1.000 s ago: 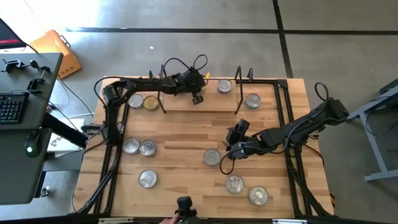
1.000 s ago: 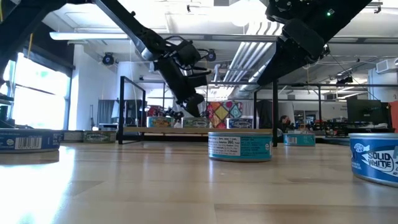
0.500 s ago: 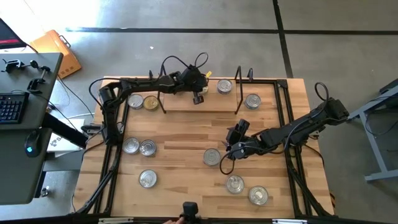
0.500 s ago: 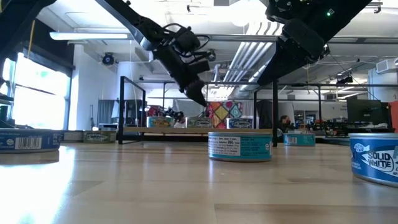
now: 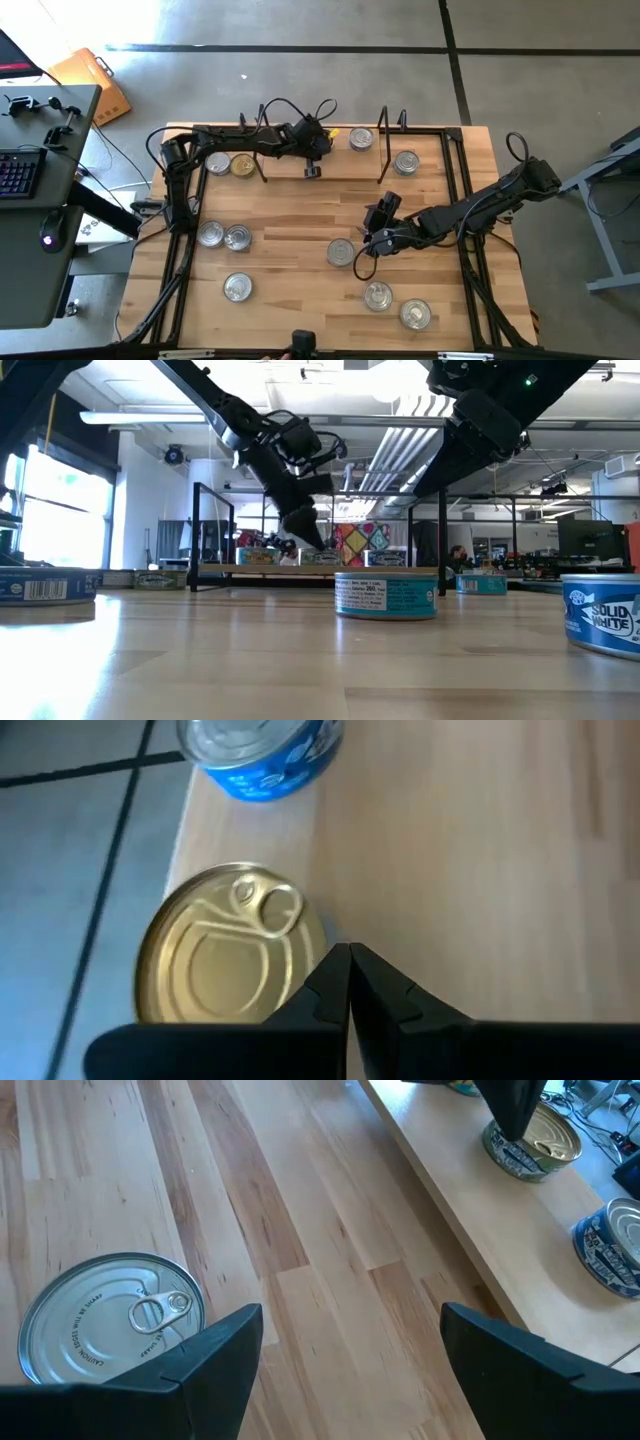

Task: Stack canned seafood by type on shelf
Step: Adjust the tuna cans and shelf

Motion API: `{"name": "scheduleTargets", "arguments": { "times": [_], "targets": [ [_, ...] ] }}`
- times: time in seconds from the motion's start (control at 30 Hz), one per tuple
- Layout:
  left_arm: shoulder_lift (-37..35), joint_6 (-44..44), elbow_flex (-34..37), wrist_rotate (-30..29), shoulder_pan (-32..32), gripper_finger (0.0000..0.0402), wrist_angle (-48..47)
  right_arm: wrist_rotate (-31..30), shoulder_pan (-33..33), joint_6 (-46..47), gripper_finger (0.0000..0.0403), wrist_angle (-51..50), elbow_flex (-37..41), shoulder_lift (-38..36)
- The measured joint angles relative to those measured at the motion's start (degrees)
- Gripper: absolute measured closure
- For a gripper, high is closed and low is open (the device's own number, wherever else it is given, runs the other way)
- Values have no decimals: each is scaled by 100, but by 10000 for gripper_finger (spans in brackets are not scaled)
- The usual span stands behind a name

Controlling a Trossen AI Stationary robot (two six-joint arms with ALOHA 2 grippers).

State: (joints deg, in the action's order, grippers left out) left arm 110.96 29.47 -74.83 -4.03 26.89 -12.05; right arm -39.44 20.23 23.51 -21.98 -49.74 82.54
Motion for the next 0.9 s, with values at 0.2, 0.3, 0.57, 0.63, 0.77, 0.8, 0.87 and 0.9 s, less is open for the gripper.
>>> {"name": "scheduleTargets", "arguments": {
  "times": [0.2, 0.3, 0.57, 0.63, 0.77, 0.8, 0.87, 0.9],
  "targets": [
    [-22, 164, 22, -662, 0, 401, -235, 1, 0, 0, 105, 0, 0, 0],
    [-24, 224, 22, -1014, 0, 401, -302, 1, 0, 0, 105, 0, 0, 0],
    [-33, 217, 22, -1368, -2, 401, -291, 0, 0, 0, 105, 0, 0, 0],
    [-33, 102, 22, -1378, -44, 401, -279, 0, 0, 2, 105, 0, 0, 0],
    [-36, -417, -22, -1388, -249, 401, -349, -375, 2, 178, 105, 0, 0, 0],
    [-42, -569, -22, -1382, -320, 401, -408, -501, 2, 197, 105, 0, 0, 0],
    [-44, -801, 18, -1379, -486, 401, -479, -562, -8, 192, 105, 1, 0, 0],
    [-44, -865, 83, -1379, -573, 401, -450, -564, -34, 191, 105, 2, 0, 0]
  ]
}}
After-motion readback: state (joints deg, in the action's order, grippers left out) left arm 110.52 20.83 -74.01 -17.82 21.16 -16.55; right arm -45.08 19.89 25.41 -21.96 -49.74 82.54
